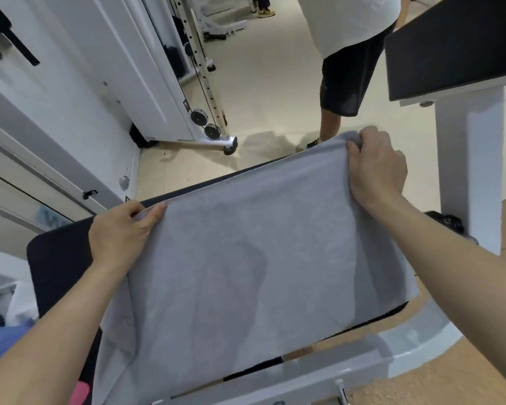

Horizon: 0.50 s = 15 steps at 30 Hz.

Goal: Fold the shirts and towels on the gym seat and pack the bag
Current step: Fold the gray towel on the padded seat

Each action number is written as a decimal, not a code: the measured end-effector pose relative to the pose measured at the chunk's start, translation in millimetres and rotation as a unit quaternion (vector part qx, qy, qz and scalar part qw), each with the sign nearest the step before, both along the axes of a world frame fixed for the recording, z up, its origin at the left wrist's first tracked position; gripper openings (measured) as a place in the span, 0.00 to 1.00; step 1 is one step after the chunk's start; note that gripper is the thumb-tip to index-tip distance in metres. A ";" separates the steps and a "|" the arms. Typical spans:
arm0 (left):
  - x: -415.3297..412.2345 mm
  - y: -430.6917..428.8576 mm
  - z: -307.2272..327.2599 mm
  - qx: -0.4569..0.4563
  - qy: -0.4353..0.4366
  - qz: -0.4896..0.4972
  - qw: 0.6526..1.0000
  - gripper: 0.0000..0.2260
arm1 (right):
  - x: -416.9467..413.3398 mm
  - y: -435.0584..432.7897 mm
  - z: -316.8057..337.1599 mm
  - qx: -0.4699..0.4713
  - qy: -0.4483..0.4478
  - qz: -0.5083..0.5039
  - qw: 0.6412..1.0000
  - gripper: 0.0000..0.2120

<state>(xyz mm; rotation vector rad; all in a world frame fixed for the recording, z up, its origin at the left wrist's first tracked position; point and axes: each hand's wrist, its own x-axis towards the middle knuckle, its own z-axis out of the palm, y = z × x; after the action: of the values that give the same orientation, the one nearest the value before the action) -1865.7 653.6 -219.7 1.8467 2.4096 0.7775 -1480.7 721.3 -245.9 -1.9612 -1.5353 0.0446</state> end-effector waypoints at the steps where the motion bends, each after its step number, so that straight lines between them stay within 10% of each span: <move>1: 0.4 1.8 0.5 0.005 0.003 0.001 1.000 0.21 | 2.3 1.8 -3.1 0.006 0.006 -0.010 1.000 0.14; 11: 54.2 -4.8 -15.3 0.132 0.127 -0.110 0.977 0.11 | -10.6 -36.9 -13.7 0.004 0.022 -0.015 1.000 0.26; 15: 126.3 -27.2 -54.5 0.013 0.196 -0.233 0.952 0.23 | -48.3 -75.4 -45.3 -0.030 -0.069 0.097 0.992 0.28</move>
<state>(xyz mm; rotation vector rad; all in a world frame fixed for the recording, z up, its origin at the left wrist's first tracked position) -1739.5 626.4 -274.2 2.6452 1.9864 0.4342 -1529.0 645.9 -291.2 -1.8891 -1.8305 0.0366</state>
